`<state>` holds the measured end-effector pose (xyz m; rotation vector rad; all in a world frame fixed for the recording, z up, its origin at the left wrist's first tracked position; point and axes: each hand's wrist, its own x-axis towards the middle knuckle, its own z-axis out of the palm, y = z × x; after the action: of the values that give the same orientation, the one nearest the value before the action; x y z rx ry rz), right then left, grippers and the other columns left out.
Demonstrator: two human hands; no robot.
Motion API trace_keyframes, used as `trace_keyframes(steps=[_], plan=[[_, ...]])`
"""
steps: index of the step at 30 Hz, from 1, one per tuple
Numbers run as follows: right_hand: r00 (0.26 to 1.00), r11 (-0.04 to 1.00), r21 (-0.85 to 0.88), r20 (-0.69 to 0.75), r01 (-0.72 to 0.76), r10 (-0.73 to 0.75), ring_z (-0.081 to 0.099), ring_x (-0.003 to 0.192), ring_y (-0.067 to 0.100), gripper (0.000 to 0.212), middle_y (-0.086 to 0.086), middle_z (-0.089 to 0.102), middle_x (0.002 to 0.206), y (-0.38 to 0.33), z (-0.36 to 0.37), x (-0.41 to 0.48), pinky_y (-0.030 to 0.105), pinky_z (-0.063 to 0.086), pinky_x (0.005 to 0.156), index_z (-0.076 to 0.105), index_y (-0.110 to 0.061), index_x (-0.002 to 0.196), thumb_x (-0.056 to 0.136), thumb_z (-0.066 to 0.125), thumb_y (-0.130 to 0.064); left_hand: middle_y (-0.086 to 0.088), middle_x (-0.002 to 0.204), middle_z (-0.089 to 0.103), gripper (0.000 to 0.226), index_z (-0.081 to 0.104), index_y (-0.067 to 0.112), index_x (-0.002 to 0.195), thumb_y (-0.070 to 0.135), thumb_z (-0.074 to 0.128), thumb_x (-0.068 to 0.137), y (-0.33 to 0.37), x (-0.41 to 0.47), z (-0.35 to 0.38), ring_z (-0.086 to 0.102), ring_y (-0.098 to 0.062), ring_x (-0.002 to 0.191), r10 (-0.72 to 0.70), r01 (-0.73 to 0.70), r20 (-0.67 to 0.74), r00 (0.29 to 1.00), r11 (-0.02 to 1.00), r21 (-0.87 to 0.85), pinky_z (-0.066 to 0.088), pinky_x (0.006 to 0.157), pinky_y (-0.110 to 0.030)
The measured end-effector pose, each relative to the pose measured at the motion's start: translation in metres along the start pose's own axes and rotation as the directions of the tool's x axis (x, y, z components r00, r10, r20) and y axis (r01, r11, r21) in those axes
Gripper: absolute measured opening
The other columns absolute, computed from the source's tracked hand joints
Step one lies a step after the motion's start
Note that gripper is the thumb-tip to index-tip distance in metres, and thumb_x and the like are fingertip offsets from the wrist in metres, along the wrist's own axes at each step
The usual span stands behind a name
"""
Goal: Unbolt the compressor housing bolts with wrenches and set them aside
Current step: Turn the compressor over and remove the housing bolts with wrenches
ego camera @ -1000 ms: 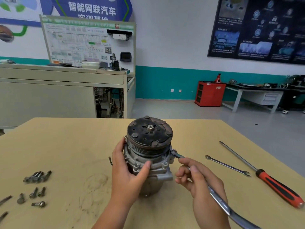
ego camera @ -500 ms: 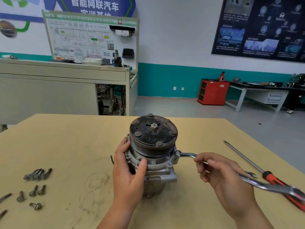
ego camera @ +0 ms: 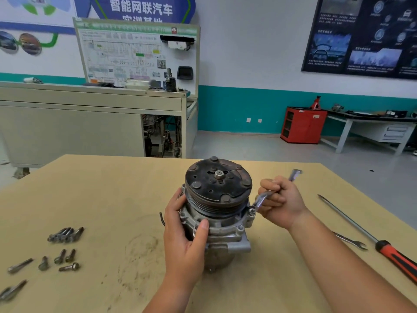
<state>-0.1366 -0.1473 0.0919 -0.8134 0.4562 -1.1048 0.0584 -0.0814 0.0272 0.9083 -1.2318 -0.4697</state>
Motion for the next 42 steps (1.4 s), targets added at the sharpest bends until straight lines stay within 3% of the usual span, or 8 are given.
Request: trace_keyframes(steps=[4, 9, 14, 22, 27, 34, 38, 42], plan=[[0.928, 0.912, 0.208, -0.204, 0.353, -0.312, 0.029, 0.04, 0.005, 0.013, -0.009, 0.031, 0.043, 0.013, -0.001, -0.047, 0.017, 0.035, 0.041, 0.058, -0.02, 0.054, 0.054, 0.071, -0.019, -0.001, 0.142, 0.046, 0.051, 0.042, 0.035, 0.127, 0.044, 0.051, 0.077, -0.001, 0.0, 0.001, 0.044, -0.013, 0.131, 0.018, -0.018, -0.006, 1.0, 1.0, -0.008, 0.037, 0.108, -0.04], [0.676, 0.759, -0.368, -0.351, 0.536, -0.648, 0.068, 0.058, 0.014, 0.042, 0.007, 0.072, 0.067, 0.054, 0.02, -0.103, 0.01, 0.046, 0.05, 0.077, -0.02, 0.071, 0.085, 0.041, -0.002, 0.003, 0.141, 0.046, 0.05, 0.041, 0.04, 0.126, 0.046, 0.051, 0.077, 0.0, 0.0, 0.0, 0.046, -0.009, 0.129, 0.021, -0.021, 0.015, 1.0, 1.0, -0.006, 0.039, 0.107, -0.032], [0.623, 0.542, -0.677, -0.156, 0.497, -0.767, 0.071, 0.089, 0.016, 0.039, 0.001, 0.075, 0.093, 0.089, 0.052, -0.113, 0.016, 0.052, 0.076, 0.07, -0.013, 0.1, 0.069, 0.049, -0.007, 0.001, 0.14, 0.046, 0.05, 0.04, 0.04, 0.125, 0.047, 0.051, 0.076, 0.003, 0.0, -0.003, 0.045, -0.013, 0.129, 0.016, -0.016, 0.04, 0.999, 1.0, 0.008, 0.038, 0.108, -0.041], [0.616, 0.376, -0.845, -0.072, 0.38, -0.785, 0.068, 0.088, 0.0, 0.033, -0.018, 0.073, 0.092, 0.101, 0.072, -0.111, 0.003, 0.045, 0.076, 0.068, -0.039, 0.104, 0.074, 0.056, -0.043, 0.002, 0.14, 0.045, 0.048, 0.04, 0.04, 0.125, 0.046, 0.05, 0.079, 0.001, 0.0, -0.001, 0.043, -0.014, 0.131, 0.024, -0.025, 0.013, 1.0, 0.999, 0.025, 0.037, 0.108, -0.048], [0.589, 0.378, -0.851, -0.103, 0.366, -0.802, 0.071, 0.083, 0.006, 0.025, -0.013, 0.074, 0.089, 0.091, 0.063, -0.114, 0.014, 0.051, 0.074, 0.071, -0.027, 0.096, 0.081, 0.052, -0.03, 0.004, 0.141, 0.044, 0.048, 0.04, 0.039, 0.126, 0.045, 0.05, 0.079, -0.001, 0.0, -0.001, 0.042, -0.012, 0.131, 0.041, -0.041, 0.001, 0.999, 0.999, 0.018, 0.037, 0.109, -0.044], [0.693, 0.469, -0.816, -0.121, 0.338, -0.71, 0.069, 0.065, 0.012, 0.026, 0.0, 0.075, 0.077, 0.07, 0.059, -0.112, 0.012, 0.047, 0.06, 0.071, -0.021, 0.089, 0.075, 0.05, -0.012, 0.0, 0.14, 0.044, 0.049, 0.04, 0.036, 0.125, 0.044, 0.049, 0.078, 0.001, 0.001, -0.001, 0.042, -0.013, 0.131, 0.041, -0.042, 0.021, 0.999, 0.999, 0.013, 0.036, 0.11, -0.042], [0.802, 0.627, -0.699, -0.13, 0.343, -0.583, 0.053, 0.044, 0.017, 0.037, 0.018, 0.065, 0.055, 0.04, 0.039, -0.109, 0.017, 0.038, 0.044, 0.076, -0.011, 0.08, 0.085, 0.041, 0.001, 0.002, 0.138, 0.044, 0.048, 0.038, 0.039, 0.123, 0.043, 0.048, 0.077, 0.004, 0.001, 0.0, 0.043, -0.012, 0.129, 0.012, -0.012, 0.034, 0.999, 1.0, -0.01, 0.037, 0.109, -0.042], [0.928, 0.806, -0.538, -0.107, 0.248, -0.357, 0.027, 0.039, 0.012, 0.029, 0.003, 0.04, 0.036, -0.008, 0.012, -0.072, 0.019, 0.025, 0.041, 0.072, -0.009, 0.059, 0.064, 0.047, -0.022, -0.001, 0.134, 0.046, 0.047, 0.037, 0.039, 0.122, 0.043, 0.047, 0.076, 0.005, 0.001, 0.001, 0.046, -0.015, 0.125, 0.007, -0.006, 0.033, 0.999, 1.0, -0.017, 0.039, 0.106, -0.046]])
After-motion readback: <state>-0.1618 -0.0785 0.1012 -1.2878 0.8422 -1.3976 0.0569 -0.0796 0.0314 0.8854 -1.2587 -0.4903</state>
